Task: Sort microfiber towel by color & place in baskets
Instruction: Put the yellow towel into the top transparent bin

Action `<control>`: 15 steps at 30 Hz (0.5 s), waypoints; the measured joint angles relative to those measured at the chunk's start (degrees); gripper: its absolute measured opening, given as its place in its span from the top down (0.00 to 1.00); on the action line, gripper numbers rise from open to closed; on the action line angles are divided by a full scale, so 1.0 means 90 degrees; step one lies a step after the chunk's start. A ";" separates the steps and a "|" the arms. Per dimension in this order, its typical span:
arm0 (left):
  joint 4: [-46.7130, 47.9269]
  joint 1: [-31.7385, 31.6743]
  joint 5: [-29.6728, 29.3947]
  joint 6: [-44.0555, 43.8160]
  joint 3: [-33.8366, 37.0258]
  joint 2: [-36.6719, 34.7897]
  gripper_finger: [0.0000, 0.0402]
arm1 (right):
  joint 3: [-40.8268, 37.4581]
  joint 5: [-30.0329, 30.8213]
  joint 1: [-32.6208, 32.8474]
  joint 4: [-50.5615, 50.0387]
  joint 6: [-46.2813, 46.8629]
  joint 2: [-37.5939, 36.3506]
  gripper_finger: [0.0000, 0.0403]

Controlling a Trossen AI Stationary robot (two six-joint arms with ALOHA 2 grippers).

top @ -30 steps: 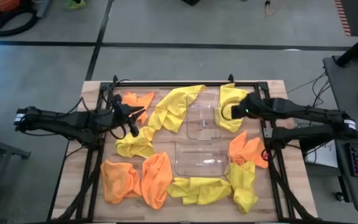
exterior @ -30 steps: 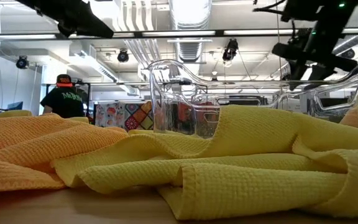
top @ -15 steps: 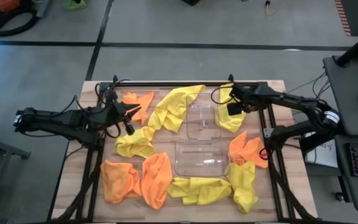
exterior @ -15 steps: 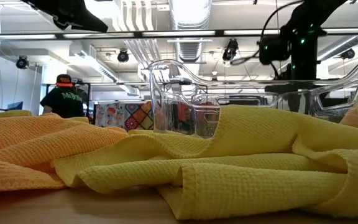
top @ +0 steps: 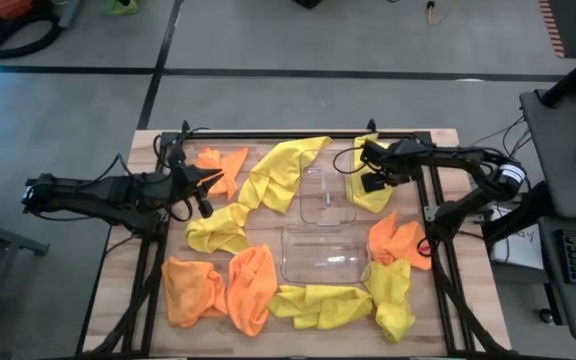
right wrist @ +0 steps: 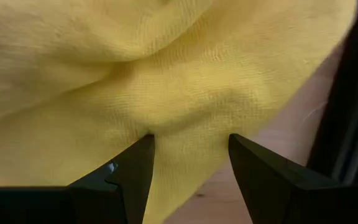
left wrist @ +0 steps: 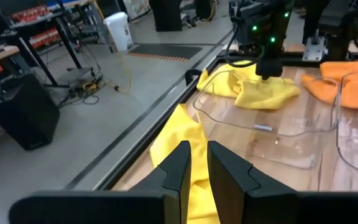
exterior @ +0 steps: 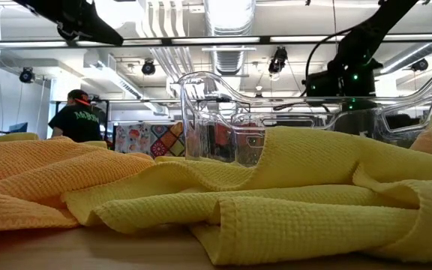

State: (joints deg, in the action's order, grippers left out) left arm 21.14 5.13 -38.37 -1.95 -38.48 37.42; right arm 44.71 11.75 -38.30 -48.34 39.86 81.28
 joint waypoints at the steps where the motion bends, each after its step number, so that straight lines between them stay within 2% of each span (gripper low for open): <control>1: 0.0003 0.0000 0.0000 -0.0039 0.0002 0.0007 0.90 | -0.0079 -0.0023 0.0000 0.0135 0.0003 0.0028 0.50; 7: -0.0006 0.0000 0.0000 -0.0061 0.0001 0.0008 0.90 | -0.0530 -0.0242 -0.0079 0.0938 0.0077 -0.0053 0.58; 15: -0.0062 0.0000 0.0000 -0.0108 0.0000 0.0016 0.90 | -0.0768 -0.0201 -0.0119 0.1448 0.0026 -0.0054 0.88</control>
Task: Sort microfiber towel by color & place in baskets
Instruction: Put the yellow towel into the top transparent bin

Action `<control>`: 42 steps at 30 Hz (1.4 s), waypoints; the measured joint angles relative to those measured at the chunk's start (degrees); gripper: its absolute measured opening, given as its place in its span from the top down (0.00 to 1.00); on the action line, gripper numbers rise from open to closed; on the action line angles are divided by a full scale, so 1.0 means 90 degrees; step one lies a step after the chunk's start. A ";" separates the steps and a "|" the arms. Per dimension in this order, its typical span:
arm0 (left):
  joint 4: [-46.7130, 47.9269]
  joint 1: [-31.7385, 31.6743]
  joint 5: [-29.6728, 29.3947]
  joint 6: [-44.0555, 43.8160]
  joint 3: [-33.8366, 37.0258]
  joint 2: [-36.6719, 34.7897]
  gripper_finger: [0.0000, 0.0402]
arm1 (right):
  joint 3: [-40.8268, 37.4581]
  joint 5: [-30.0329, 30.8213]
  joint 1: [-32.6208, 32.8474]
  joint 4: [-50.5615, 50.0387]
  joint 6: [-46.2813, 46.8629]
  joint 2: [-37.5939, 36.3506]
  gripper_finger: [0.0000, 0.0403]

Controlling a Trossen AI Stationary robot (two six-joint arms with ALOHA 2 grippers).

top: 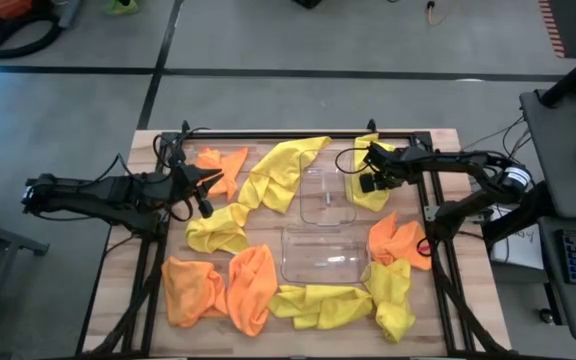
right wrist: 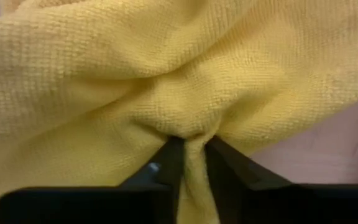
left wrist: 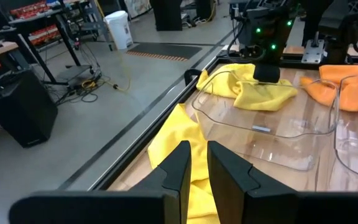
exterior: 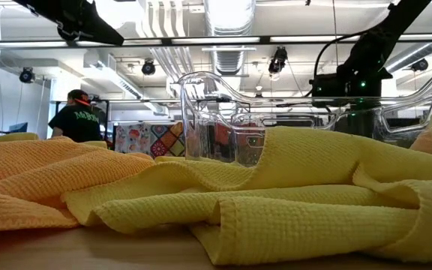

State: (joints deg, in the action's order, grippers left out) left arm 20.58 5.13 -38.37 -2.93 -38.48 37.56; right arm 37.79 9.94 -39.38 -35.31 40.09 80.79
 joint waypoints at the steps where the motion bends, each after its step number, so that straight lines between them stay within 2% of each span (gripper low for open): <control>1: 0.0000 0.0000 0.0000 -0.0027 0.0000 0.0000 0.90 | -0.0007 0.0003 0.0000 0.0011 -0.0026 0.0000 0.92; 3: 0.0000 0.0000 0.0000 -0.0087 0.0000 0.0000 0.90 | -0.0013 0.0014 0.0000 0.0007 -0.0050 -0.0011 0.96; 8: -0.0075 0.0002 0.0001 -0.0381 0.0000 0.0067 0.90 | 0.0090 0.0283 -0.0005 -0.0260 -0.0019 -0.0353 0.97; 15: -0.0069 0.0002 0.0058 -0.0623 0.0000 0.0358 0.90 | 0.0543 0.0956 0.0017 -0.0612 -0.0030 -0.1513 0.97; 27: -0.0296 0.0002 0.0058 -0.0740 0.0005 0.0867 0.90 | 0.1279 0.1813 0.0504 -0.0158 -0.0590 -0.3108 0.97; 35: -0.0452 0.0002 0.0056 -0.0737 0.0005 0.0795 0.90 | 0.2026 0.2720 0.1252 0.0428 -0.1356 -0.3376 0.97; 42: -0.0452 0.0002 0.0053 -0.0737 0.0005 0.0775 0.90 | 0.2827 0.2918 0.1953 0.1035 -0.2150 -0.3308 0.97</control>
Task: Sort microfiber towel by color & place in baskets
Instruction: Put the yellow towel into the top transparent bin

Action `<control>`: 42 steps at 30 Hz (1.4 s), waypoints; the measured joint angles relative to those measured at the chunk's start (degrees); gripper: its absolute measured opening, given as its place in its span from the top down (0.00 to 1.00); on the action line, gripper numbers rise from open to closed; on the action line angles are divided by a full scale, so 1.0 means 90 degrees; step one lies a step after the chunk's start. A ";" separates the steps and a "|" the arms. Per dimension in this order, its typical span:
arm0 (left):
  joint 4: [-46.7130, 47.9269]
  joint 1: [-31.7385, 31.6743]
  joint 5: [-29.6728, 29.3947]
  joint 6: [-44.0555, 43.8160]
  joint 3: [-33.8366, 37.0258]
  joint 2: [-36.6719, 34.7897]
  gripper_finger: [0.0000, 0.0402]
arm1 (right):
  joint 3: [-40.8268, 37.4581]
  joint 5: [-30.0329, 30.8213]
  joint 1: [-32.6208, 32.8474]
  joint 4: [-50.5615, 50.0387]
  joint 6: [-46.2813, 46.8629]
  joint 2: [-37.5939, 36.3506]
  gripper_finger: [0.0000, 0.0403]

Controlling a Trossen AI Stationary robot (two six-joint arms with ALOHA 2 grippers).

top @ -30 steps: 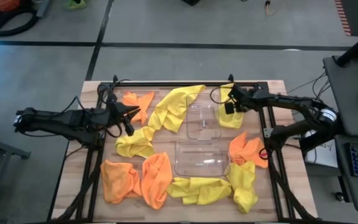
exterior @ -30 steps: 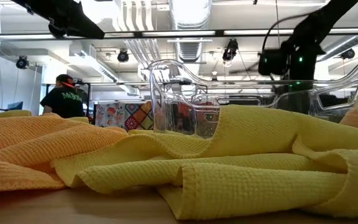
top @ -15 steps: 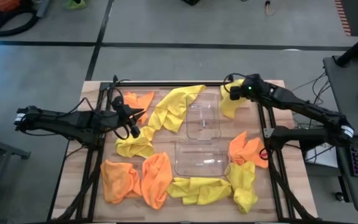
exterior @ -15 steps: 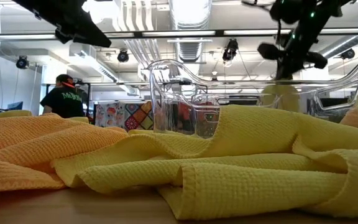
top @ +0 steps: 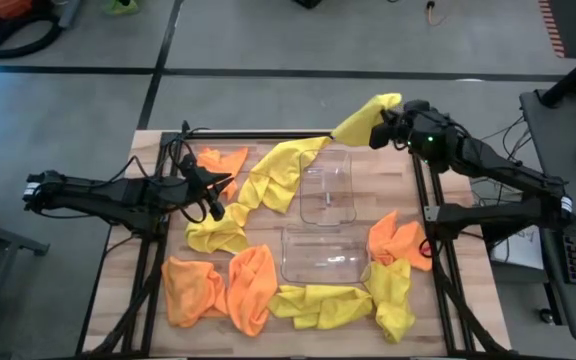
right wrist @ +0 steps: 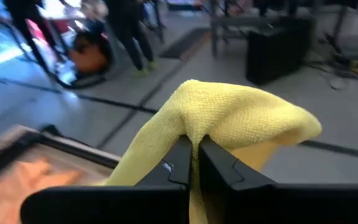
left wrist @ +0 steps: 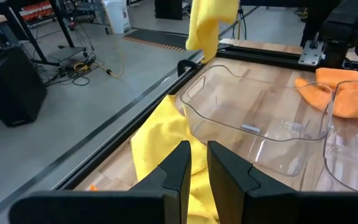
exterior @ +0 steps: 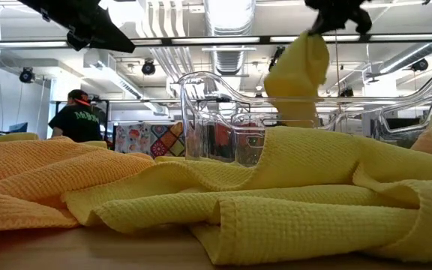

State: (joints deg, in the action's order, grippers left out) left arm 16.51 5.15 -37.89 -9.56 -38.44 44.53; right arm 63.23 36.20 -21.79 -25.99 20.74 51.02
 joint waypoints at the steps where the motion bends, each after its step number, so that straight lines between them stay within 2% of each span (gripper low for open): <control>1: -0.0011 0.0000 0.0000 0.0000 0.0000 0.0003 0.90 | 0.0132 0.0001 0.0107 0.0021 -0.0125 0.0031 0.97; 8: -0.0024 0.0000 -0.0002 0.0000 0.0000 -0.0002 0.90 | 0.0813 -0.0122 0.0826 0.0119 -0.0556 0.0327 0.97; 15: -0.0022 0.0000 -0.0004 0.0000 -0.0001 -0.0058 0.90 | 0.0996 -0.0716 0.1301 0.0111 -0.0540 0.0618 0.97; 19: 0.0017 0.0000 -0.0005 0.0001 -0.0042 -0.0132 0.90 | 0.0988 -0.0745 0.1498 0.0084 -0.0529 0.0755 0.97; 29: 0.0189 0.0000 -0.0007 0.0004 -0.0134 -0.0233 0.90 | 0.0965 -0.0737 0.1561 -0.0883 0.0022 0.1189 0.97; 39: 0.0204 0.0002 -0.0005 0.0003 -0.0134 -0.0236 0.90 | 0.0961 -0.0746 0.1561 -0.1170 0.0203 0.2100 0.97; 42: 0.0287 0.0002 -0.0005 0.0002 -0.0134 -0.0238 0.90 | 0.0961 -0.0967 0.1561 -0.1176 0.0208 0.2363 0.97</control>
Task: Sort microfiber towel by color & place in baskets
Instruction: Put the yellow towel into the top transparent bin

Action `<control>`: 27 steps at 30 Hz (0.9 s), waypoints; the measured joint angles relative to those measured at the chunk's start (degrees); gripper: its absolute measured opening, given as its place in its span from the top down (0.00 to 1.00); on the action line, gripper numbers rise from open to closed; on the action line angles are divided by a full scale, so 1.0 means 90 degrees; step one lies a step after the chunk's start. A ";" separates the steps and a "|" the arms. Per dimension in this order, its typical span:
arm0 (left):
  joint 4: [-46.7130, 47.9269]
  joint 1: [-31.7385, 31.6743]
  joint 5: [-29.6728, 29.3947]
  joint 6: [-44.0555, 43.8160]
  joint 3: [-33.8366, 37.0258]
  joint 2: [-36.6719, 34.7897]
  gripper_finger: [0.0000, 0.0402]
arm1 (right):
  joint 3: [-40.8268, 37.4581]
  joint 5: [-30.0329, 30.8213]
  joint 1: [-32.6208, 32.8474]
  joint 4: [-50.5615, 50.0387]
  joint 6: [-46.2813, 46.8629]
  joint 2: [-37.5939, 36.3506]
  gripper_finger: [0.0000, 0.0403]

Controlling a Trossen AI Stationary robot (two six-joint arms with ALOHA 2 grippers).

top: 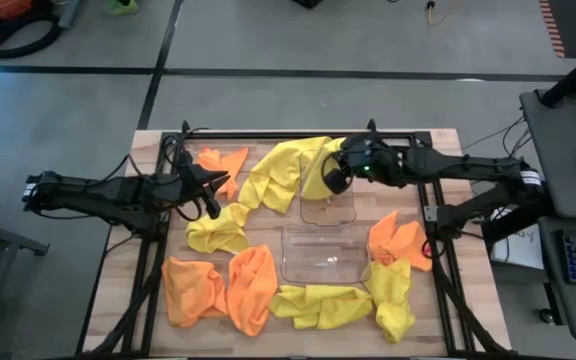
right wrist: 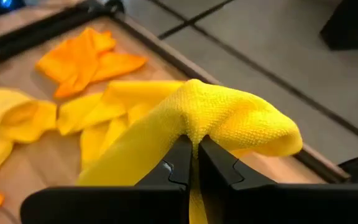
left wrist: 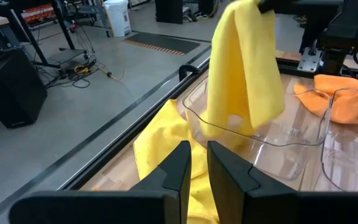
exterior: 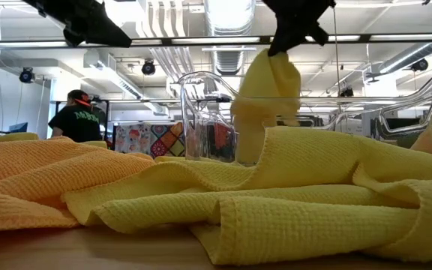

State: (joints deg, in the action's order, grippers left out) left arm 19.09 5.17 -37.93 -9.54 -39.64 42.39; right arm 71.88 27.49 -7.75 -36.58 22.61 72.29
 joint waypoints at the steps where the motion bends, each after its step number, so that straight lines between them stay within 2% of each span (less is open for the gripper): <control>1: 0.0033 0.0000 -0.0002 -0.0002 0.0000 -0.0002 0.90 | 0.0000 -0.0150 0.0000 0.0000 0.0005 0.0067 0.97; 5: 0.0093 0.0000 0.0000 -0.0051 -0.0002 -0.0002 0.90 | 0.0000 -0.0435 0.0002 0.0008 0.0046 0.0323 0.97; 17: 0.0194 -0.0002 0.0000 -0.0070 -0.0002 -0.0007 0.90 | -0.0074 -0.0608 0.0000 0.0306 0.0044 0.0967 0.97; 27: 0.0271 -0.0002 0.0000 -0.0141 -0.0005 -0.0007 0.90 | -0.0511 -0.0458 -0.0015 0.0290 0.0162 0.0960 0.97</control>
State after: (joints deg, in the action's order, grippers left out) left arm 21.53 5.15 -37.93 -10.81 -39.68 42.33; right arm 67.28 23.37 -7.88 -33.97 24.07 80.92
